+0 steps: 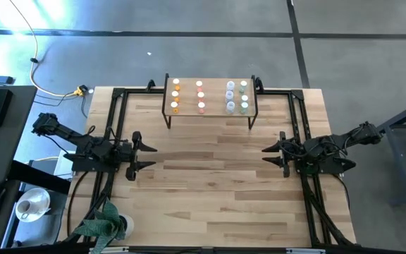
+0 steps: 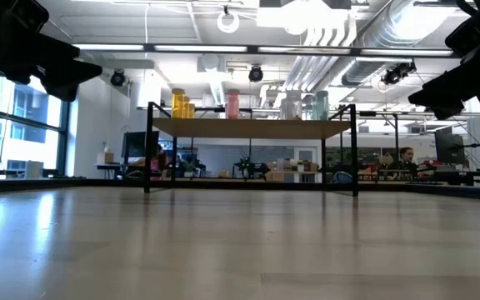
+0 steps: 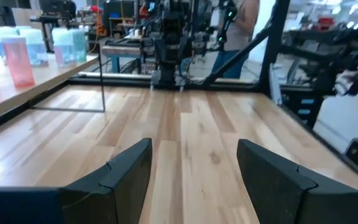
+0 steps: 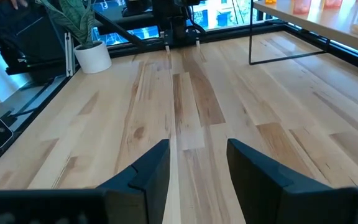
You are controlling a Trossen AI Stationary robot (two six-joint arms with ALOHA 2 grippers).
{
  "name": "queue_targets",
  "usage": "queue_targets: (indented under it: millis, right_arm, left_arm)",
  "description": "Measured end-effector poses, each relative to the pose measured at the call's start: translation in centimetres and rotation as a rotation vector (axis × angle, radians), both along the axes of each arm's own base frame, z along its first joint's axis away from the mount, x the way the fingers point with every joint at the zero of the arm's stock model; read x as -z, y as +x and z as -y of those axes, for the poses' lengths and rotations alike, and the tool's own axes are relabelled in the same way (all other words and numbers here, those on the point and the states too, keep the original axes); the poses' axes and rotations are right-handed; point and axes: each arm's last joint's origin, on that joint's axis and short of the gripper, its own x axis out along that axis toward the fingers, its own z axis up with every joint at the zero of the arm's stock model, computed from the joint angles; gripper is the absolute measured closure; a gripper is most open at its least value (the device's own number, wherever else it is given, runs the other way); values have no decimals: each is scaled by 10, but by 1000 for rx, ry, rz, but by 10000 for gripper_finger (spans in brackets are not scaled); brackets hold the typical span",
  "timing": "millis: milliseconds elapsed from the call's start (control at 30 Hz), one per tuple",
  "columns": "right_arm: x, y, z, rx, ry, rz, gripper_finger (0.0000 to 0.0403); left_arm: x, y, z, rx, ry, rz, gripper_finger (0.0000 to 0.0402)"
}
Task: Pick and place medicine bottles onto shelf by color
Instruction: Return to Home Position
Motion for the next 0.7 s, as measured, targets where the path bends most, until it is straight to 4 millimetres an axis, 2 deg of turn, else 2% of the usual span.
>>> queue_targets:
  millis: [467, 700]
  right_arm:
    - [0, 0, 0, 0, 0, -2, 254]
    - [0, 0, 0, 0, 0, -2, 254]
  left_arm:
    - [-17, -13, -5, -7, -60, 195, 177]
    - [-18, -13, -5, -9, -62, 203, 177]
